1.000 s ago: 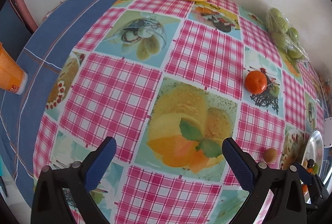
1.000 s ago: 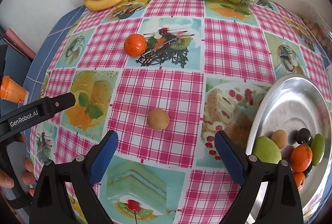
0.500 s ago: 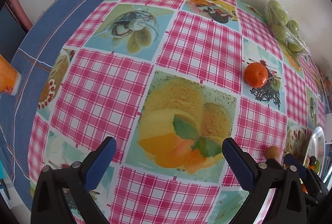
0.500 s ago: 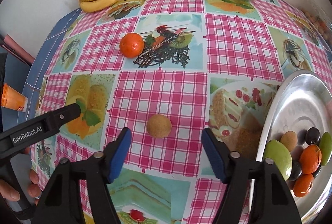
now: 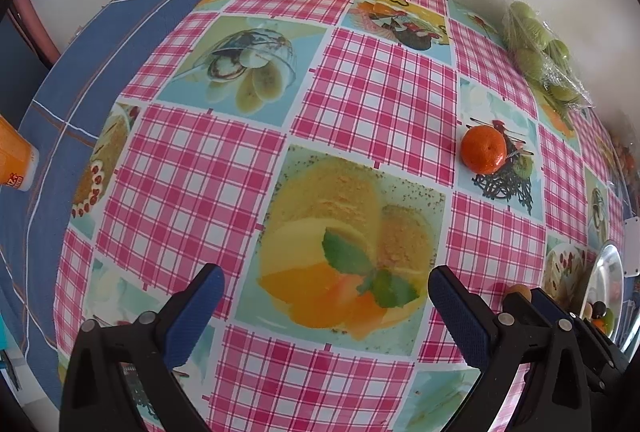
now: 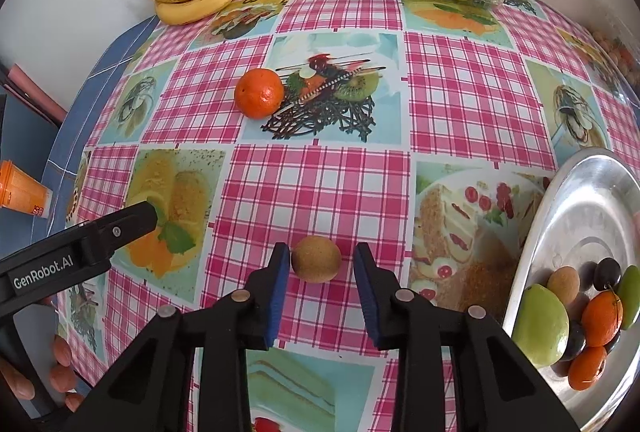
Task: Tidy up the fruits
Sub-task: 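Grasp the brown round fruit with the right tool while the left tool grasps the tangerine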
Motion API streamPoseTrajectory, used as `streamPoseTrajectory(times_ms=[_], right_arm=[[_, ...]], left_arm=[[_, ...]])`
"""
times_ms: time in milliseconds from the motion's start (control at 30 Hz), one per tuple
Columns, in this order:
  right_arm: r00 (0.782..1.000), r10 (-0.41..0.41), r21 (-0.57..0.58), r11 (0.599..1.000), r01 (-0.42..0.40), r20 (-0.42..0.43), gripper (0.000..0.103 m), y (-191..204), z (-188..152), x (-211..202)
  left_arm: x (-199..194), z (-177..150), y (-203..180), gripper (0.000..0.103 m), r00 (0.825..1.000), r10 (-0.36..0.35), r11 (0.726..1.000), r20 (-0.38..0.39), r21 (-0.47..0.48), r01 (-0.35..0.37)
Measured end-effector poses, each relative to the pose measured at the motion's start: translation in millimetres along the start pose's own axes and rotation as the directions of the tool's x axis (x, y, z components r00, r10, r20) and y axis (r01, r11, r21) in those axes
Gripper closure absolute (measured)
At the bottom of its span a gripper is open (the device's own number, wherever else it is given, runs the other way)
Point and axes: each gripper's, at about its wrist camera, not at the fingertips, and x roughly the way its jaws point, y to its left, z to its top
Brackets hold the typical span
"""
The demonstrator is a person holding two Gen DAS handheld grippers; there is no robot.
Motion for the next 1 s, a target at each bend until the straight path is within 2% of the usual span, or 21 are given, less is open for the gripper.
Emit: streamPoseTrajectory(times_ms=[67,100,433,700,867,933,1000], right_arm=[[1.000,0.003,0.002,1.000,-0.003,-0.002,0.071,0,0,1],[1.000,0.005,0.002,1.000,-0.005,-0.004,0.076,0,0,1],[0.999,0.006,0.004,1.000,-0.006,0.033,0.076,-4,3,-11],[0.998,-0.001,0.047,0.999,-0.002,0.064,0.076,-22,15,-21],[0.995,-0.013,0.069,0.998,0.006,0.098,0.076,-35,27,-30],[0.994,-0.012,0.081,0.997,0.003,0.107,0.076,-41,30,-31],[0.994,-0.004,0.097,0.995,-0.007,0.110,0.076,-47,33,-31]], left_arm=[[-1,-1,-1,0.000,1.000,-0.001,1.000,0.001,0.001,0.001],[-1,-1,-1,0.000,1.000,0.000,1.000,0.002,0.001,0.000],[-10,1,-3,0.000,0.999,-0.012,1.000,0.036,-0.010,0.012],[-14,14,-24,0.001,0.996,-0.034,0.999,0.084,0.023,0.032],[-17,28,-34,0.002,0.987,-0.078,0.997,0.138,-0.001,0.078],[-16,33,-38,0.004,0.983,-0.113,0.993,0.146,-0.001,0.114],[-14,38,-43,0.010,0.980,-0.120,0.993,0.161,0.010,0.120]])
